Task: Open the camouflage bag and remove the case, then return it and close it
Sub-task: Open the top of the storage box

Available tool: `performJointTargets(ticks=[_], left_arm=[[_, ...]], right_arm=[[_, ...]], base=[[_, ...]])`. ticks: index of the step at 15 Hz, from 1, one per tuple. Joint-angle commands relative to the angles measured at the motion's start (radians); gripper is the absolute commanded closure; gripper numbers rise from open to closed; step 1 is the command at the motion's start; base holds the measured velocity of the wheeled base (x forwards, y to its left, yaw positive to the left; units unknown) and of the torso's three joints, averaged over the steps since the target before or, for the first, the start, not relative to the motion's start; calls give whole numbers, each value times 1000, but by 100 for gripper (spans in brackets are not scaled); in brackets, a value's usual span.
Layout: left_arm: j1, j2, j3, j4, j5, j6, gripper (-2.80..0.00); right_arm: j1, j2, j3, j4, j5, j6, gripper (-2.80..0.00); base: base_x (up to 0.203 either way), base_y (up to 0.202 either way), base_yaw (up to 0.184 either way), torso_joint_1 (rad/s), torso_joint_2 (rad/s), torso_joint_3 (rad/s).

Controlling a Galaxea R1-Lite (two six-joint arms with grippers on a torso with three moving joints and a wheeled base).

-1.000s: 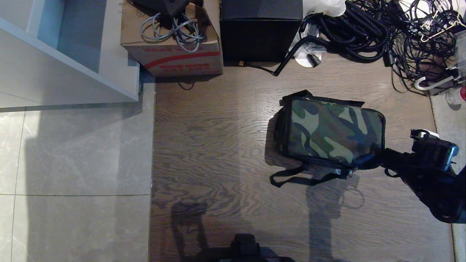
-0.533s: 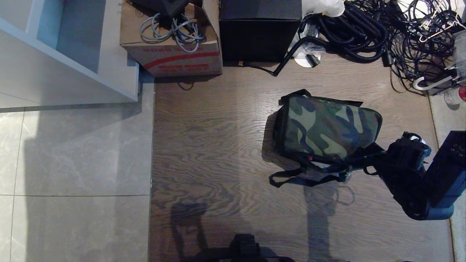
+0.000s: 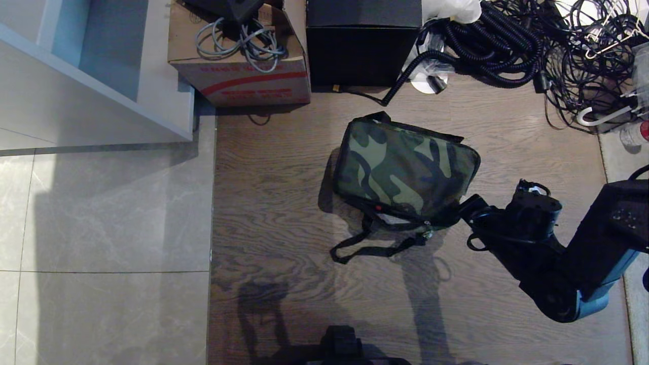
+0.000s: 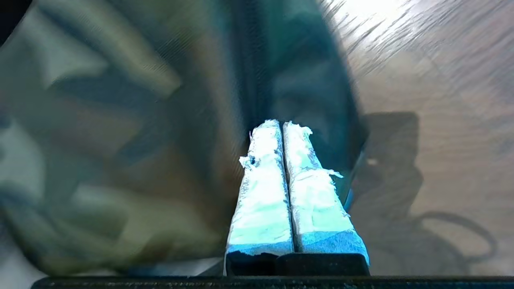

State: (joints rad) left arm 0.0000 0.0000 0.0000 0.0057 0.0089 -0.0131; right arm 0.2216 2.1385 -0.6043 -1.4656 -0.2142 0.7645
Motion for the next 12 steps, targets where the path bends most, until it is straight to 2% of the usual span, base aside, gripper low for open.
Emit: performJointTargets(ticks=[1,3,7,9,12], left_arm=[[0,0,0,-1,0,-1,0],[0,0,0,0,0,-1,0],[0,0,0,0,0,0,0],[0,0,0,0,0,-1,0],[0,0,0,0,0,-1,0]], right_arm=[[17,-53,28,-7,-8,-55,0],[-35,-115,73,5,8,-153,0],[-90,-297,176,111,87,-279,0],[-95,-393,240,146,165,-293,0],[-96,-504,266,191,301,-296,0]], base=[[0,0,0,0,0,0],[0,0,0,0,0,0],[0,0,0,0,0,0],[0,0,0,0,0,0],[0,0,0,0,0,0]])
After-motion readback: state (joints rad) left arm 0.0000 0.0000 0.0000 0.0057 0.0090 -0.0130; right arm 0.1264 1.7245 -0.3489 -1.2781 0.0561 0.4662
